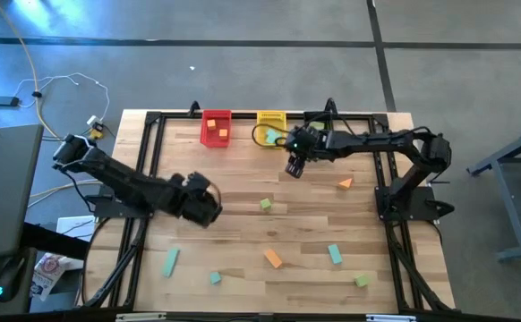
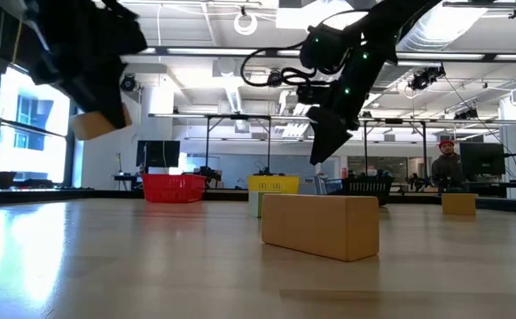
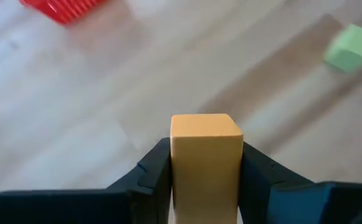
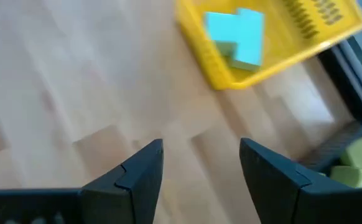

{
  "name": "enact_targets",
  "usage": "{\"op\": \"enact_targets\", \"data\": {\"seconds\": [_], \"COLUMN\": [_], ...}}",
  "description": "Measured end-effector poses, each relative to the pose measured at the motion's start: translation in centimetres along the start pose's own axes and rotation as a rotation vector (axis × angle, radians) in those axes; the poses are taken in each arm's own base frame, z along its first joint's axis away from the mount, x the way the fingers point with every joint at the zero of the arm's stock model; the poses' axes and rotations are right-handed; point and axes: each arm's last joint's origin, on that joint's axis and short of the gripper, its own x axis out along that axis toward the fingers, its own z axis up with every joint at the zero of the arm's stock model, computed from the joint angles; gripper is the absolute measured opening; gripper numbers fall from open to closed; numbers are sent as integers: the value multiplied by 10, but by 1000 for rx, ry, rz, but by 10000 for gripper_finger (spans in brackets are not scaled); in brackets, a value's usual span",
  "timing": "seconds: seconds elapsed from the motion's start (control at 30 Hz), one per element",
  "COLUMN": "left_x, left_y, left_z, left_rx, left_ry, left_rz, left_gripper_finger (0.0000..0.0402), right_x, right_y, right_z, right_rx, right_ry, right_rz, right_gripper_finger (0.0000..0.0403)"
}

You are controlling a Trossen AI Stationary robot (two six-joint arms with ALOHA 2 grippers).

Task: Sort & place blocks by color
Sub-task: Put the orange block into the red bin

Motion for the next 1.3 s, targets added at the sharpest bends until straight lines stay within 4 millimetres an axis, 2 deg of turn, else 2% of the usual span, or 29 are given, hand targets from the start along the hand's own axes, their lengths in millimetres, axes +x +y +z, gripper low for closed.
{"op": "enact_targets", "data": {"seconds": [0.4, 0.83, 1.07, 1.3], "left_x": [40, 70, 77, 85], "left_y": [44, 78, 100, 123], "left_z": [65, 124, 150, 161], "left_rx": [105, 107, 108, 62], "left_ry": [5, -110, -223, -226], "left_rz": [182, 105, 106, 77], "left_gripper_finger": [107, 107, 109, 110], "right_x": [-15, -34, -47, -61], "right_y": [54, 88, 106, 128], "right_z": [-12, -45, -65, -81], "right_rx": [-15, 64, 106, 205], "right_ry": [36, 222, 308, 370], "right_rz": [81, 13, -23, -2], "right_gripper_finger": [199, 199, 199, 199]}}
